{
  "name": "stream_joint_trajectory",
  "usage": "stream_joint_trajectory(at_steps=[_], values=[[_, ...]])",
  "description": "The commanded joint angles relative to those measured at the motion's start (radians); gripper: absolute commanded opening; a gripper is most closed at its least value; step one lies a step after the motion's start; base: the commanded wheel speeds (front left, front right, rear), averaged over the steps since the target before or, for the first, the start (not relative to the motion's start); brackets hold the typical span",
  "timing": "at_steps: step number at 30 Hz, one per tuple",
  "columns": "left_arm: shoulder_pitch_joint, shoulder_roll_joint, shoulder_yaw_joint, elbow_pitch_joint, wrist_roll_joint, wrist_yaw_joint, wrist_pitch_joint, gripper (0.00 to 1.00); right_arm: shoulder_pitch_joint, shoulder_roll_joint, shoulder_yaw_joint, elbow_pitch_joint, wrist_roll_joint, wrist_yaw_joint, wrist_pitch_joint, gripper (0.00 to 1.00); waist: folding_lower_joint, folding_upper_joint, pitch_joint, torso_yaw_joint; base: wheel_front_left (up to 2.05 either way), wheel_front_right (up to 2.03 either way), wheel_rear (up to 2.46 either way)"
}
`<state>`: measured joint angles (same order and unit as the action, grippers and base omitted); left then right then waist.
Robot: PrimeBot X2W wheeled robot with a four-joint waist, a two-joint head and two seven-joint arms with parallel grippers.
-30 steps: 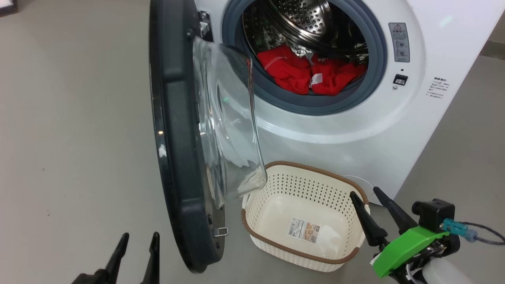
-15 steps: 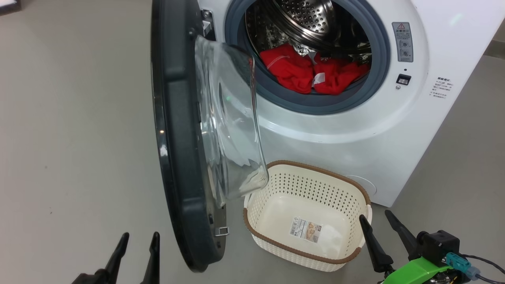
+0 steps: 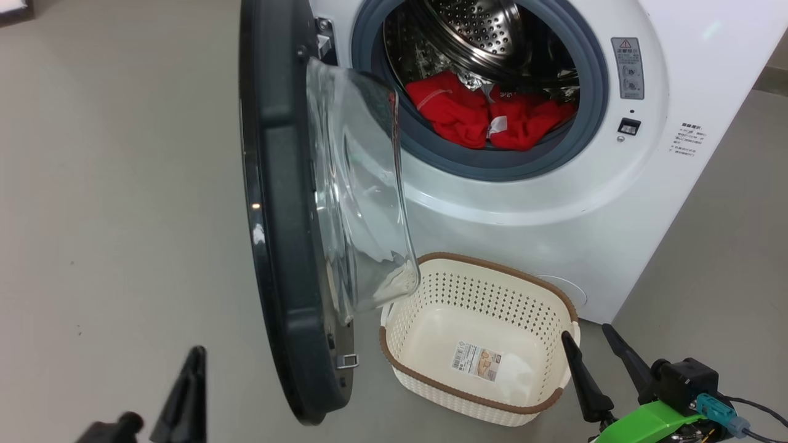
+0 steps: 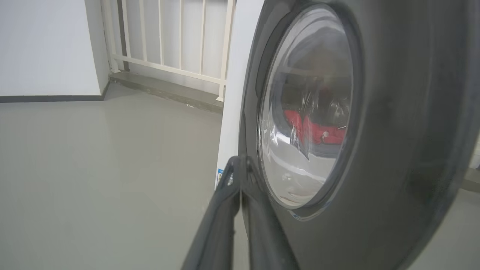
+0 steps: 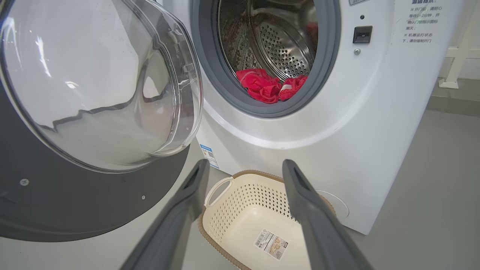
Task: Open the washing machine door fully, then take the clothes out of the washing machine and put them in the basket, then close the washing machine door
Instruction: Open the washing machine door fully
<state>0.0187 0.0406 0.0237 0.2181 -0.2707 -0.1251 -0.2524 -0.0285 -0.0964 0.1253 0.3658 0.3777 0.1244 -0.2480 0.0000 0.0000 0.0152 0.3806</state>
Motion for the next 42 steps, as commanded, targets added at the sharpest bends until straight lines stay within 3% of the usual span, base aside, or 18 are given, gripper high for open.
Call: stream_joint_trajectory(at_steps=[1,4,9,13,16,20,25,32,42], values=[[-0.040,0.010,0.057,-0.058,-0.022,-0.006,-0.009,0.00,-0.003,-0.003,0.018,-0.028,-0.004,0.006,-0.014,1.00,0.0000,0.0000,-0.003,0.001,0.00,0.00,0.00],[-0.065,0.010,0.089,-0.174,-0.058,-0.006,-0.009,0.00,-0.001,-0.003,0.018,-0.030,-0.008,0.006,-0.014,1.00,0.0000,0.0000,-0.001,0.002,0.00,0.00,0.00],[-0.082,0.010,0.060,-0.330,-0.079,-0.006,-0.009,0.00,-0.003,-0.003,0.021,-0.031,-0.014,0.006,-0.014,1.00,0.0000,0.0000,0.002,-0.001,0.00,0.00,0.00],[-0.077,0.010,-0.041,-0.464,-0.060,-0.006,-0.009,0.00,-0.007,-0.002,0.021,-0.035,-0.018,0.006,-0.014,1.00,0.0000,0.0000,0.006,-0.007,0.00,0.00,0.00],[-0.058,0.010,-0.157,-0.490,-0.017,-0.006,-0.009,0.00,-0.010,-0.001,0.022,-0.036,-0.019,0.006,-0.014,1.00,0.0000,0.0000,0.010,-0.010,0.00,0.00,0.00],[-0.027,0.010,-0.283,-0.409,-0.038,-0.006,-0.009,0.00,-0.013,0.002,0.028,-0.036,-0.022,0.006,-0.014,1.00,0.0000,0.0000,0.015,-0.015,0.00,0.00,0.00],[-0.024,0.010,-0.338,-0.263,-0.086,0.000,-0.009,0.00,-0.019,0.005,0.028,-0.034,-0.026,0.006,-0.014,1.00,0.0000,0.0000,0.024,-0.018,0.00,0.00,0.00],[-0.058,0.010,-0.309,-0.149,-0.126,0.017,-0.009,0.00,-0.027,0.006,0.021,-0.036,-0.033,0.006,-0.014,1.00,0.0000,0.0000,0.037,-0.016,0.00,0.00,0.00],[-0.066,0.010,-0.206,-0.111,-0.133,0.040,-0.009,0.00,-0.031,0.009,0.025,-0.037,-0.035,0.006,-0.014,1.00,0.0000,0.0000,0.040,-0.004,0.00,0.00,0.00]])
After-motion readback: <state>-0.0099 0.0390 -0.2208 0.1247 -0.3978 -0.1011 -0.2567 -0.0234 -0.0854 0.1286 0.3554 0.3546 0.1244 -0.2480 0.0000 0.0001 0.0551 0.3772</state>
